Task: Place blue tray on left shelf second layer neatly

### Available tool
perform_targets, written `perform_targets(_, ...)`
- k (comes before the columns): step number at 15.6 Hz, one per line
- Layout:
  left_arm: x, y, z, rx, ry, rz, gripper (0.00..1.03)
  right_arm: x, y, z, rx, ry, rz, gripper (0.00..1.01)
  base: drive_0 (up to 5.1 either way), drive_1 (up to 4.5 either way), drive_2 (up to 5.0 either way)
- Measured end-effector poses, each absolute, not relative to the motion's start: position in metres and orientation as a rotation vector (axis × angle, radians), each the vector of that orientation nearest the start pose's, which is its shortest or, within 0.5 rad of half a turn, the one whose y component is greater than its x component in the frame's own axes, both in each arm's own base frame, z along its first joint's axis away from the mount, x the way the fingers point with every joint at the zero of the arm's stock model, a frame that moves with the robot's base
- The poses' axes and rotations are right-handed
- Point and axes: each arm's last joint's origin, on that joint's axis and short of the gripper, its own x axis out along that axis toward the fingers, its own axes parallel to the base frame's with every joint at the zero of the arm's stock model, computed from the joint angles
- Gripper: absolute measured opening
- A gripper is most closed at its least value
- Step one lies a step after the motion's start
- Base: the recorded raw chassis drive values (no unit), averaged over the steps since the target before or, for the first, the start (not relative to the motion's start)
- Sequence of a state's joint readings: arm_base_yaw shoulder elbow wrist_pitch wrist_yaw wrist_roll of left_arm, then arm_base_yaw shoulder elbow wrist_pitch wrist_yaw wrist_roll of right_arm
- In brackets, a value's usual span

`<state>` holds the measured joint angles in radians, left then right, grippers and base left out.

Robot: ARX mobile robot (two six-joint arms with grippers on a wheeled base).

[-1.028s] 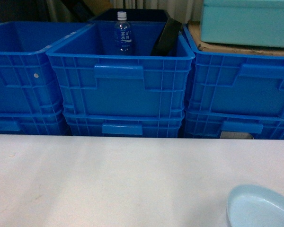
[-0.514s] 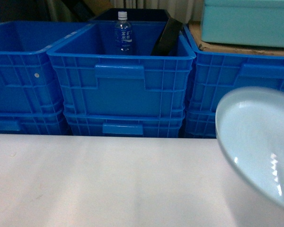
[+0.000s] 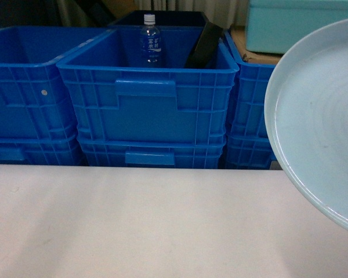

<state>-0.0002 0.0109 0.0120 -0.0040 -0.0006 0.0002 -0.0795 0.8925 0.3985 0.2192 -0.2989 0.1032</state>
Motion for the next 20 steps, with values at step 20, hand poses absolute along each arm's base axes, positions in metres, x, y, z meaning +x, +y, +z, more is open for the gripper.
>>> perform_targets(20,0.0976,0.0000,0.1663,0.001,0.004,0.002,0.98,0.1905,-0.0065,0.2189,0.148,0.283,0.208,0.02,2.2,-1.11,-1.1)
